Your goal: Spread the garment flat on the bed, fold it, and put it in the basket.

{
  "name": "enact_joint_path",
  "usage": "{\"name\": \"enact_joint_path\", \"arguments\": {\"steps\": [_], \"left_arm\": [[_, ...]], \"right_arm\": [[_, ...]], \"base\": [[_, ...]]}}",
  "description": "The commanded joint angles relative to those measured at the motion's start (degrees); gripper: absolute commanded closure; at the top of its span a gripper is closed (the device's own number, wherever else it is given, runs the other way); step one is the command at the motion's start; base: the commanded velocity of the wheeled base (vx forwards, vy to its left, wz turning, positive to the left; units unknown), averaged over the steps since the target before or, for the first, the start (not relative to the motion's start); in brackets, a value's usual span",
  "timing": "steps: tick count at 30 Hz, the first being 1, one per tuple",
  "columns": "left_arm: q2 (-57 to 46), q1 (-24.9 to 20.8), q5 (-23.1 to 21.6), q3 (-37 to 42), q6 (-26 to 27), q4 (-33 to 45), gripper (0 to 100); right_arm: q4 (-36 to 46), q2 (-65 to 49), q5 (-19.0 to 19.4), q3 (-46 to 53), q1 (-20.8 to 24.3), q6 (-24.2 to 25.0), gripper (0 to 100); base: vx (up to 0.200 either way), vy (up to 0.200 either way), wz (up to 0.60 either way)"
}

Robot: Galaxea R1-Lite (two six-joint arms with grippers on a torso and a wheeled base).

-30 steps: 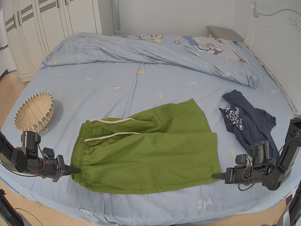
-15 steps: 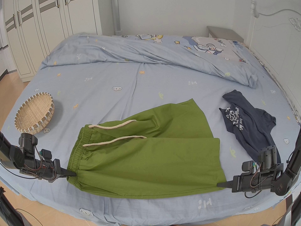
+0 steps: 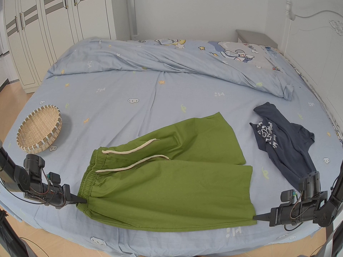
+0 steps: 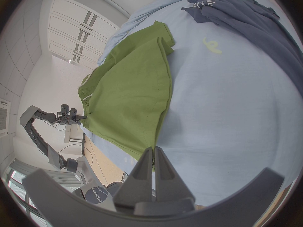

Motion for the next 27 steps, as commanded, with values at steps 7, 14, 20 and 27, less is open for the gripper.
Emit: {"name": "enact_joint_path", "arguments": {"steps": [7,14,20,27], "left_arm": [[-0.1,-0.1,0.0,1.1,0.0,0.1,0],[-3.0,4.7,-0.2,-0.7,-0.3,0.1,0],[-2.6,4.4,-1.1,-12.0,-9.6,4.9,0],[0.6,-1.6,-2.1,-23.7,-25.8,6.0,0]], "right_arm": [[-0.1,0.1,0.4,0.0,-0.9,0.0,0],[0.6,-4.0,0.6,-0.7,-2.8,0.4,0],[10.3,-13.4,0.6,-7.7,-0.3,0.8,0],[32.5,-24.9,0.3,-20.7,3.6,1.1,0]], "base": [[0.000,0.000,0.00],[0.000,0.000,0.00],[0.000,0.000,0.00],[0.000,0.000,0.00]]}}
